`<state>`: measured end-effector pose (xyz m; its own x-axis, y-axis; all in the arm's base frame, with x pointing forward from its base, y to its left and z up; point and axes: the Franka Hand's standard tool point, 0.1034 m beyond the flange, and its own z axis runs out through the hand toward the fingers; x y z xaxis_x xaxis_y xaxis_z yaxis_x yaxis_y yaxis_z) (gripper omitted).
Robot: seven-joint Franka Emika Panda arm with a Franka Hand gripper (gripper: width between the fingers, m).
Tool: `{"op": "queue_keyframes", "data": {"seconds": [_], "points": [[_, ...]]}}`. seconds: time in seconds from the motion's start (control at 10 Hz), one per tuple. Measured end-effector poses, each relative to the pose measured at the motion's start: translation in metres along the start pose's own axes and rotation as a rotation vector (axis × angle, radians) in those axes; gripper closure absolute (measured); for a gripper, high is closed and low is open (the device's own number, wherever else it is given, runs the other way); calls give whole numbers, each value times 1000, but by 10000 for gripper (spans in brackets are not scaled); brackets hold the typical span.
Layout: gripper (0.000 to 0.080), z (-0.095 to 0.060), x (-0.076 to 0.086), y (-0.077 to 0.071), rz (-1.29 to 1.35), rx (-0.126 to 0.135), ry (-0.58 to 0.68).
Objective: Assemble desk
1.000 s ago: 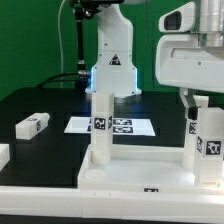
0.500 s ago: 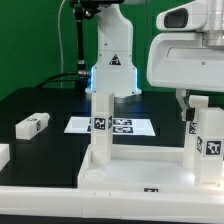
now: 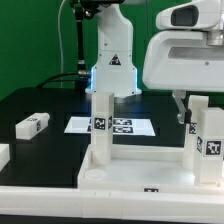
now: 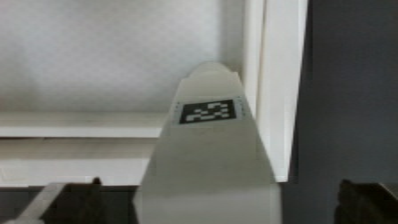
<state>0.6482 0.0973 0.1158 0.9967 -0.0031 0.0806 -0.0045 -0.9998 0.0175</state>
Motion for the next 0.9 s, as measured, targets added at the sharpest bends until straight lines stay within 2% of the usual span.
{"op": "queue_keyframes", "data": {"seconds": [0.2, 0.4, 0.5, 0.9], "points": [[150, 0, 0, 1, -82, -5, 0], [418, 0, 0, 1, -77, -6, 0], [509, 0, 0, 1, -77, -5, 0], [509, 0, 0, 2, -12, -6, 0]]}}
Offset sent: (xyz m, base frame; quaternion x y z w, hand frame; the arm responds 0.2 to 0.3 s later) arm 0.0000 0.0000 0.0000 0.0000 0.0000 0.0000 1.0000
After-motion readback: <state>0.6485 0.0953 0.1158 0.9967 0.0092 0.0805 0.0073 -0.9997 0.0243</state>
